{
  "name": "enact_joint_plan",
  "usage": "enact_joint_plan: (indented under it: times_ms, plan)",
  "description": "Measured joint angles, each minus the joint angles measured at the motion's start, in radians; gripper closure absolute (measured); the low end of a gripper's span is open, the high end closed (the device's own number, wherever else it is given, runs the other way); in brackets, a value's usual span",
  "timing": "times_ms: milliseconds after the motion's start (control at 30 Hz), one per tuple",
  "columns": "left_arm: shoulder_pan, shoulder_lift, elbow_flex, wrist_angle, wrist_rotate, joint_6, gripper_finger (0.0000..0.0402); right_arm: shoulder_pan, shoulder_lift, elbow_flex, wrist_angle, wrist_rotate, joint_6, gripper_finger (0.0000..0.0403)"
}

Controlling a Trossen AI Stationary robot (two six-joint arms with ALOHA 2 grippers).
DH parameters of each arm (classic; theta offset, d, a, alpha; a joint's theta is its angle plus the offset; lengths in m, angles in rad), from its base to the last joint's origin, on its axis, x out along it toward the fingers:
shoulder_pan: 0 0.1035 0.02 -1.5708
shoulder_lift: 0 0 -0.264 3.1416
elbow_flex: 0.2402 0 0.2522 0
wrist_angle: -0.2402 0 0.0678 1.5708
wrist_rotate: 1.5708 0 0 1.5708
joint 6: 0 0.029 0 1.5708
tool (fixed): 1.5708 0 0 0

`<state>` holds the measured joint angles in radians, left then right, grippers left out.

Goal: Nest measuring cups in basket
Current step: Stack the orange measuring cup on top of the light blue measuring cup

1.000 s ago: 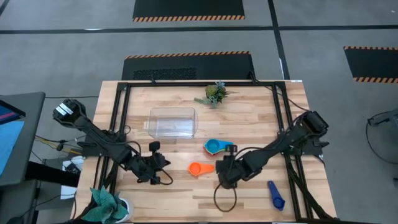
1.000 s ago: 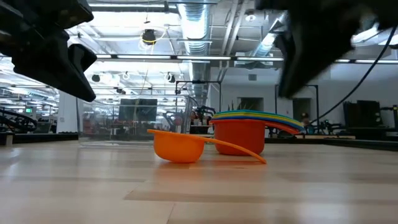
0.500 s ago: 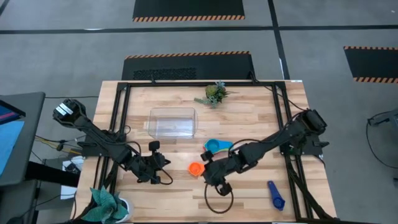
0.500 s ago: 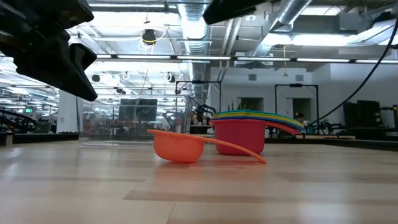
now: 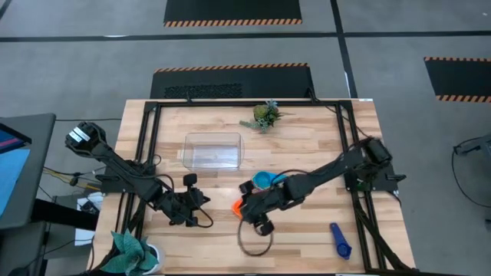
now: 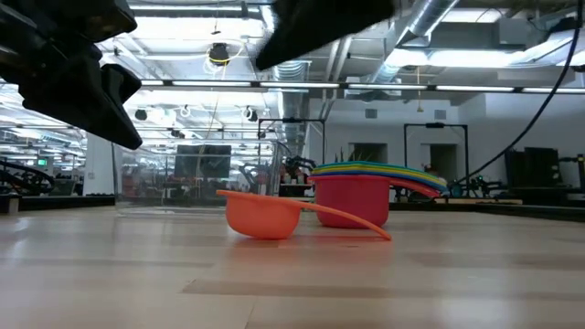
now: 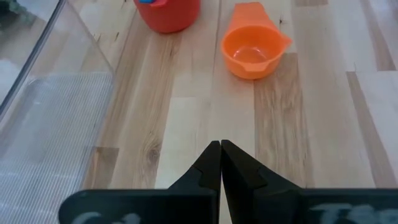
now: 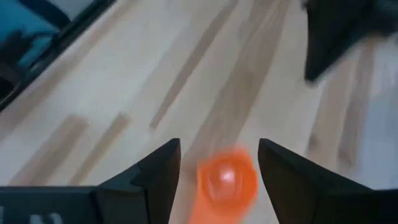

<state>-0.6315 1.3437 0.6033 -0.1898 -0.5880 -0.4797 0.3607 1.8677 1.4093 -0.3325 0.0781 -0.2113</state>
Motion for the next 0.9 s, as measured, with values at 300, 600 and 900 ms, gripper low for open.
enact_joint_plan:
  times_ms: [300, 600, 900]
  plan:
    - [-0.008, 0.0, 0.0, -0.006, 0.0, -0.016, 0.0401, 0.005, 0.194, 0.259, -0.262, -0.002, -0.049, 0.0177]
    - [-0.014, 0.0, 0.0, -0.004, 0.001, -0.036, 0.0402, -0.008, 0.302, 0.274, -0.3, -0.001, -0.017, 0.018]
    - [-0.014, 0.0, 0.0, 0.004, 0.001, -0.034, 0.0402, -0.046, 0.314, 0.254, -0.338, 0.004, 0.069, 0.019]
